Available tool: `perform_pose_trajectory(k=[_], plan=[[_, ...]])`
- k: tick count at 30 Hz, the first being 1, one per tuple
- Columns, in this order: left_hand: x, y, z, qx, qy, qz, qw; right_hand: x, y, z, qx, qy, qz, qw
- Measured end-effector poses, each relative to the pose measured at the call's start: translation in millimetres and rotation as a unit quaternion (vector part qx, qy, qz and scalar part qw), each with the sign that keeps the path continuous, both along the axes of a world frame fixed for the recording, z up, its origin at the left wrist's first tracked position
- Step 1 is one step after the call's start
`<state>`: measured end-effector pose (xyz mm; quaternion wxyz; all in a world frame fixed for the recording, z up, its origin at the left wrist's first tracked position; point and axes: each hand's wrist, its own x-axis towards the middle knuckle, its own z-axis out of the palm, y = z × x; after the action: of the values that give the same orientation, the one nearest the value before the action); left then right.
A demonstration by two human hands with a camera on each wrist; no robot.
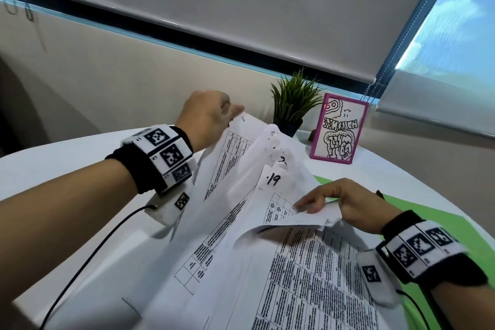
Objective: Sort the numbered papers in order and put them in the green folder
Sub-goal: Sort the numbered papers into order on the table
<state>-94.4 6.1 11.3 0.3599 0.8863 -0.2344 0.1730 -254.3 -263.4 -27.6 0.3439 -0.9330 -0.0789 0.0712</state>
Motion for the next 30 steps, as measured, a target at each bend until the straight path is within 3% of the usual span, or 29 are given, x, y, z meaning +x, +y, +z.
perform_pose_trajectory(k=[2, 4, 8, 10, 14, 18, 21, 26, 30], plan=[[6.1, 8.6, -8.3, 0.017, 0.134, -0.035, 0.990, -0.4, -0.7, -1.1, -0.005, -0.007, 0.008, 1.000], [8.5, 19.1, -21.6, 0.069, 0.292, -0.074, 0.951, -0.4, -1.8, -3.9, 0.003, -0.009, 0.009, 1.000], [11.9, 38.3, -44.9, 0.160, 0.380, -0.101, 0.905, 1.2, -2.5, -7.6, 0.019, -0.002, 0.006, 1.000], [9.8, 42.4, -49.7, 0.172, 0.368, -0.107, 0.907, 2.1, -2.6, -7.7, 0.022, 0.002, 0.008, 1.000], [8.2, 44.0, -42.9, 0.177, 0.157, -0.029, 0.971, 4.8, -2.7, -7.5, 0.027, 0.006, 0.015, 1.000], [6.8, 42.0, -41.3, 0.160, 0.045, -0.006, 0.986, 5.8, -1.8, -6.6, 0.029, 0.009, 0.017, 0.999], [10.6, 43.3, -46.1, 0.187, 0.067, -0.036, 0.979, 6.1, -1.2, -6.2, 0.023, 0.014, 0.016, 1.000], [24.2, 49.5, -54.7, 0.186, 0.170, 0.001, 0.968, 5.6, 0.5, -5.5, 0.023, 0.018, 0.009, 1.000], [17.4, 54.7, -53.9, 0.226, 0.150, 0.066, 0.960, 5.2, 0.0, -5.9, 0.025, 0.022, 0.006, 0.999]])
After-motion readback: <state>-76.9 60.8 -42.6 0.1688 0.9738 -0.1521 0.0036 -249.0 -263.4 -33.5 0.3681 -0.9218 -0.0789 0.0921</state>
